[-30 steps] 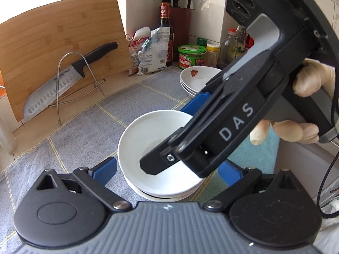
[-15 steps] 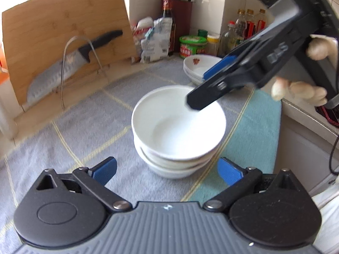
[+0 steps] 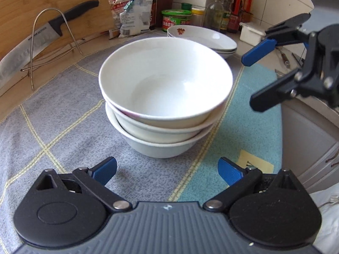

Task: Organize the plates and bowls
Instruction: 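Bring the left tool and right tool to opposite sides of the bowl stack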

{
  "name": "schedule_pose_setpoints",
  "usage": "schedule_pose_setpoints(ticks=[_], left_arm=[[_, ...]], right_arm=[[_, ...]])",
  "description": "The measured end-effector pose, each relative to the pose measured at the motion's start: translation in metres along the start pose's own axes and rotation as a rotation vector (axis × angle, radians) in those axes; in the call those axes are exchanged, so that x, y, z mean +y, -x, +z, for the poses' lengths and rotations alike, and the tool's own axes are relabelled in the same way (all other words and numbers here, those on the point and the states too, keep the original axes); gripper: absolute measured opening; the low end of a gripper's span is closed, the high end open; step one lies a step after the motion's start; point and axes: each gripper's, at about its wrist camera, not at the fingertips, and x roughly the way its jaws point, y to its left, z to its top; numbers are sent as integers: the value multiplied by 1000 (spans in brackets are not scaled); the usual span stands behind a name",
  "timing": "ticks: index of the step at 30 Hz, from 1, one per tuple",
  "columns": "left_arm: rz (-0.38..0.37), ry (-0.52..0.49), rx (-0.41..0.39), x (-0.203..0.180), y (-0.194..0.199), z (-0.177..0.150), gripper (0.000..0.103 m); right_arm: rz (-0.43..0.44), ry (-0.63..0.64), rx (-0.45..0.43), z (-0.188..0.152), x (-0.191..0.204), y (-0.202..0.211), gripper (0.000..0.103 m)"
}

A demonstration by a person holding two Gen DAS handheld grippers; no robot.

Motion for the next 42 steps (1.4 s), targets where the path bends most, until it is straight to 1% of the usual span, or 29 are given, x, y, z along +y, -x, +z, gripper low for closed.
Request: schedule_pose_setpoints(ticks=[1, 3, 5, 6, 10, 15, 17, 21, 25, 29, 33, 42], left_arm=[[15, 6, 8, -1, -3, 0, 101], [46, 12, 21, -5, -5, -1, 102], [84, -15, 30, -11, -9, -2, 103], [87, -11, 27, -13, -9, -1, 103], [133, 47, 23, -16, -11, 2, 103], [189, 110, 9, -22, -12, 1, 103], [212, 137, 9, -24, -11, 2, 103], [250, 182, 13, -28, -10, 2, 103], [253, 190, 13, -27, -11, 3, 103], [260, 197, -9, -27, -11, 4, 103], [267, 195, -45, -27, -12, 2, 103], [207, 121, -80, -21, -15, 3, 103]], right_arm=[[3, 12, 12, -2, -3, -8, 103], [38, 39, 34, -2, -7, -24, 103], [72, 85, 35, -1, -11, -37, 103], [91, 105, 34, 0, -13, -43, 103], [152, 203, 47, -1, -21, -62, 103], [203, 352, 28, -8, -27, -63, 103], [205, 413, 21, -11, -26, -62, 103], [215, 425, 23, -9, -28, -62, 103], [221, 434, 16, -9, -28, -62, 103], [225, 430, -4, -12, -28, -62, 103], [235, 430, -42, -18, -32, -61, 103], [223, 417, -22, -15, -30, -63, 103]])
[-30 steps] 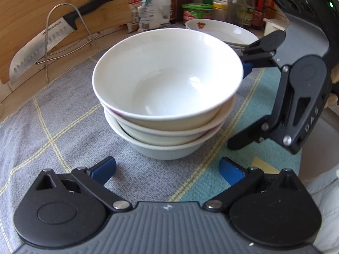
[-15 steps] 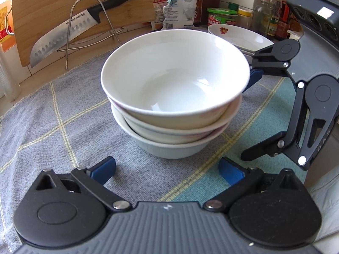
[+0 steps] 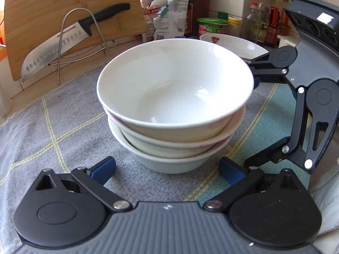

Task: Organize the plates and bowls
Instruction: 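Bring the left tool and right tool to opposite sides of the bowl stack, then clamp the bowl stack between the left tool and right tool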

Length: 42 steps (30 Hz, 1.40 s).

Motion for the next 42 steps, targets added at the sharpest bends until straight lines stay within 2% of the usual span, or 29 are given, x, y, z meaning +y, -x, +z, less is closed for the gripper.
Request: schedule_pose_setpoints(ticks=[8, 18, 25, 31, 39, 42], left_arm=[[-64, -66, 6, 11, -4, 5, 103], [-123, -134, 39, 23, 1, 14, 102], [-163, -255, 59, 24, -1, 24, 100], [-229, -315, 66, 28, 1, 33, 97], [-294, -357, 73, 33, -6, 40, 94], [-305, -371, 71, 35, -5, 40, 93]], right_arm=[[45, 41, 95, 24, -6, -8, 103], [126, 243, 22, 50, -10, -14, 103], [220, 328, -2, 64, -15, -19, 103], [259, 380, 7, 69, -15, -18, 97], [288, 375, 34, 70, -13, -15, 86], [288, 376, 41, 70, -12, -14, 85]])
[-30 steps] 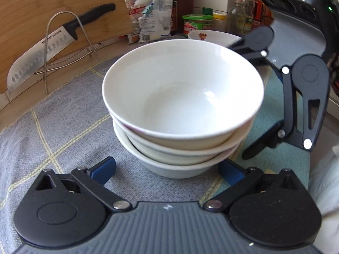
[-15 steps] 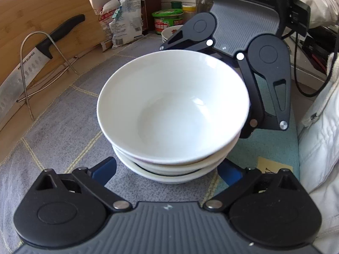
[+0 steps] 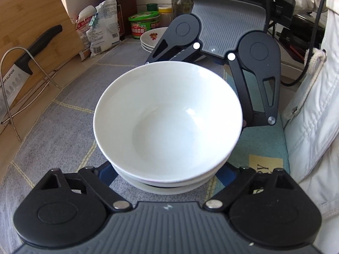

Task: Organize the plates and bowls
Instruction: 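Clamp the bowl stack between the left tool and right tool, then lift the bowl stack with both tools and carry it to the plate stack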

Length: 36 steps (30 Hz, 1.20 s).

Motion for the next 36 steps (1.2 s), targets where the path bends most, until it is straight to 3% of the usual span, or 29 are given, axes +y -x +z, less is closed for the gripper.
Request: schedule_pose_setpoints(ticks=[36], left_arm=[[-33, -16, -5, 0, 2, 0, 92]], right_arm=[[-20, 92, 36, 8, 2, -1, 93]])
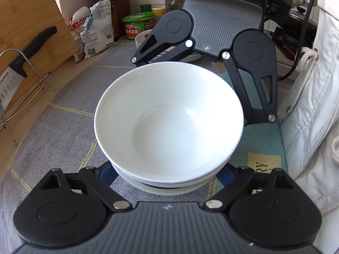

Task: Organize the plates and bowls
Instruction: 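Lift the bowl stack with both tools and carry it to the plate stack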

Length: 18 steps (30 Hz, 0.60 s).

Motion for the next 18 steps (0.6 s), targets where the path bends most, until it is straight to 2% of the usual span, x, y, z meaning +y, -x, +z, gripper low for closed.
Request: schedule_pose_setpoints(ticks=[18], left_arm=[[-3, 15, 8, 1, -1, -1, 92]], right_arm=[[21, -9, -8, 1, -1, 5, 92]])
